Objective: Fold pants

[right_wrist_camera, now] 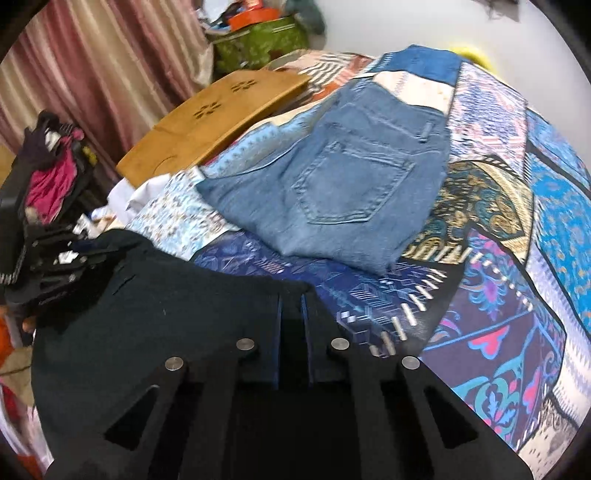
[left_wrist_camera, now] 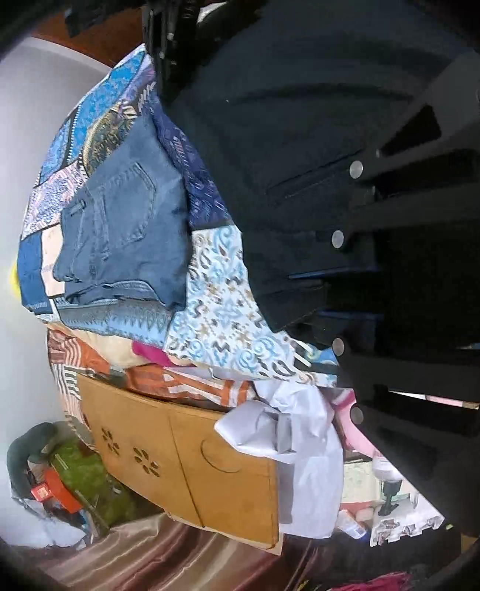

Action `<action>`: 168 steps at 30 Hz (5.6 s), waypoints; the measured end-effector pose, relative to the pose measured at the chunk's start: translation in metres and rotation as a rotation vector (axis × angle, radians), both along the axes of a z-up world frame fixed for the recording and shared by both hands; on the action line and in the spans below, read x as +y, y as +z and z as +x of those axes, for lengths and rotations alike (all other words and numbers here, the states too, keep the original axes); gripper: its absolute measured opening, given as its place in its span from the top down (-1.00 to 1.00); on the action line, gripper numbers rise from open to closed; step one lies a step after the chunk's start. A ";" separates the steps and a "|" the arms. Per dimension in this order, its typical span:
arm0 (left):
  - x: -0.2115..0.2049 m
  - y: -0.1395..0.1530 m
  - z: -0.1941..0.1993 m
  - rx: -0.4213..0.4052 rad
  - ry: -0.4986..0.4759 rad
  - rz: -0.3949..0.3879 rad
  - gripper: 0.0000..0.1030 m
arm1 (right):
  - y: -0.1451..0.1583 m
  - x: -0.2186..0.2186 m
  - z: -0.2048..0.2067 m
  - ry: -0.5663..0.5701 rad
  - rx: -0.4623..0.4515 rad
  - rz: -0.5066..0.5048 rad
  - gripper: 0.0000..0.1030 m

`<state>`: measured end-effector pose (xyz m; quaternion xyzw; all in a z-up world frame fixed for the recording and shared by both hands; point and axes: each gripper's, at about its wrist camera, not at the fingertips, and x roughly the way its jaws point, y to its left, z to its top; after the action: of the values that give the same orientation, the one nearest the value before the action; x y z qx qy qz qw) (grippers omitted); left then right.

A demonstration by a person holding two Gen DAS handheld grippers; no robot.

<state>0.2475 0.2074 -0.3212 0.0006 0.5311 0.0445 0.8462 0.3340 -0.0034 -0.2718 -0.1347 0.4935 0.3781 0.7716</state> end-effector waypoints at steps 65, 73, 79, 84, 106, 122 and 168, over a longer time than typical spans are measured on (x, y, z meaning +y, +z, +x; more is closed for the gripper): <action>-0.257 0.039 -0.002 0.043 -0.290 -0.008 -0.16 | -0.028 -0.425 -0.127 -0.795 0.010 0.116 0.10; -0.260 0.033 -0.003 0.004 -0.275 0.010 -0.41 | -0.039 -0.418 -0.124 -0.763 -0.009 0.090 0.32; -0.262 0.032 -0.003 -0.003 -0.272 0.016 -0.41 | -0.029 -0.414 -0.129 -0.744 -0.112 0.107 0.88; -0.262 0.032 -0.003 -0.005 -0.271 0.017 -0.44 | -0.020 -0.417 -0.122 -0.775 -0.186 0.079 0.90; -0.306 0.068 -0.001 -0.077 -0.388 -0.028 -0.50 | 0.005 -0.393 -0.139 -0.712 -0.070 0.095 0.21; -0.305 0.040 -0.023 -0.001 -0.419 0.023 -0.56 | -0.030 -0.400 -0.217 -0.805 0.003 -0.035 0.20; -0.310 0.111 -0.017 -0.208 -0.431 -0.092 -0.30 | 0.101 -0.345 -0.184 -0.773 -0.265 0.497 0.69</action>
<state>0.2307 -0.1024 -0.2104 0.0707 0.4301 -0.1614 0.8854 0.1502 -0.3484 -0.1711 0.2001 0.2993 0.1497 0.9209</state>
